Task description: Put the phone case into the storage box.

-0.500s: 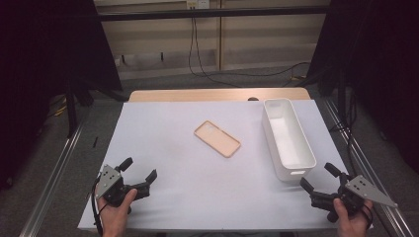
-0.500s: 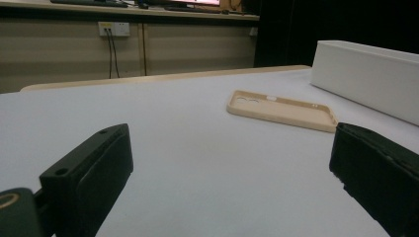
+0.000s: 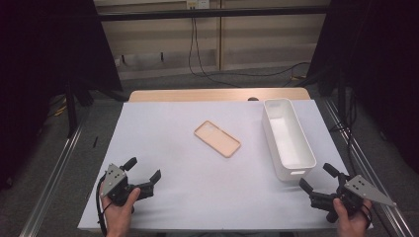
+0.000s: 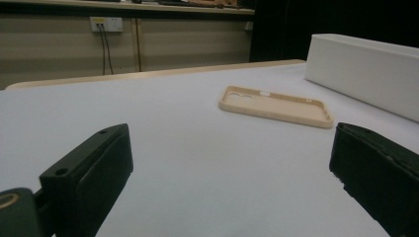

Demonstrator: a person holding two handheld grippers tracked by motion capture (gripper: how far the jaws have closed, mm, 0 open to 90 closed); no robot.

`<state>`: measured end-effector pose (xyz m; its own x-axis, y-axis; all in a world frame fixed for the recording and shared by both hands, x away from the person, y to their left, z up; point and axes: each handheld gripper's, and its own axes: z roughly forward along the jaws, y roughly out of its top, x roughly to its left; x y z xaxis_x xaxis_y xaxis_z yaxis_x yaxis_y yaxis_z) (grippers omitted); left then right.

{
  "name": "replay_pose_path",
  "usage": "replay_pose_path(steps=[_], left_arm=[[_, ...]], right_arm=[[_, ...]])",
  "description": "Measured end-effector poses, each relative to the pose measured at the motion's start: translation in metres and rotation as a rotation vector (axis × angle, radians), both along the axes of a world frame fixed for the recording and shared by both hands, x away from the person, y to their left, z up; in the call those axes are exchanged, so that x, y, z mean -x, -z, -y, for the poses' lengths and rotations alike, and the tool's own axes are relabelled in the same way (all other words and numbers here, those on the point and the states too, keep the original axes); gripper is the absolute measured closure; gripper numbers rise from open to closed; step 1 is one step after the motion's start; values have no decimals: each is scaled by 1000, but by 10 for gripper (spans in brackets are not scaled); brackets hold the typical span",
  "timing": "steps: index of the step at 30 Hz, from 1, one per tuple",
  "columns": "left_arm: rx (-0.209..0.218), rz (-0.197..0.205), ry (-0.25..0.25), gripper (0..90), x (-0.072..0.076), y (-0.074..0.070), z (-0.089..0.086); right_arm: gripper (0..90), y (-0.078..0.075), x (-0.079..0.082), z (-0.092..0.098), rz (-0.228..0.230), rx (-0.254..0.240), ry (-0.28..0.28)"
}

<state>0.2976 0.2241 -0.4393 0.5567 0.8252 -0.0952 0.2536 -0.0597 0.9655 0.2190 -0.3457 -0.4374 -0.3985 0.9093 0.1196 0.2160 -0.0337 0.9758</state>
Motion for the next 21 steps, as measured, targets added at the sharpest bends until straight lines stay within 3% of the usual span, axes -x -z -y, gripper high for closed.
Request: replay_pose_path(steps=[7, 9, 17, 21], left_arm=[[25, -2, 37, 23, 1, -4, 11], [13, -18, 70, 22, -2, -4, 15], [28, -21, 80, 23, -7, -7, 22], [21, -20, 114, 28, -12, -7, 34]], right_arm=[[0, -1, 5, -1, 5, -1, 0], [0, -2, 4, -2, 8, -3, -6], [0, -2, 6, -4, 9, 6, -23], [0, -2, 7, -4, 13, 4, -27]])
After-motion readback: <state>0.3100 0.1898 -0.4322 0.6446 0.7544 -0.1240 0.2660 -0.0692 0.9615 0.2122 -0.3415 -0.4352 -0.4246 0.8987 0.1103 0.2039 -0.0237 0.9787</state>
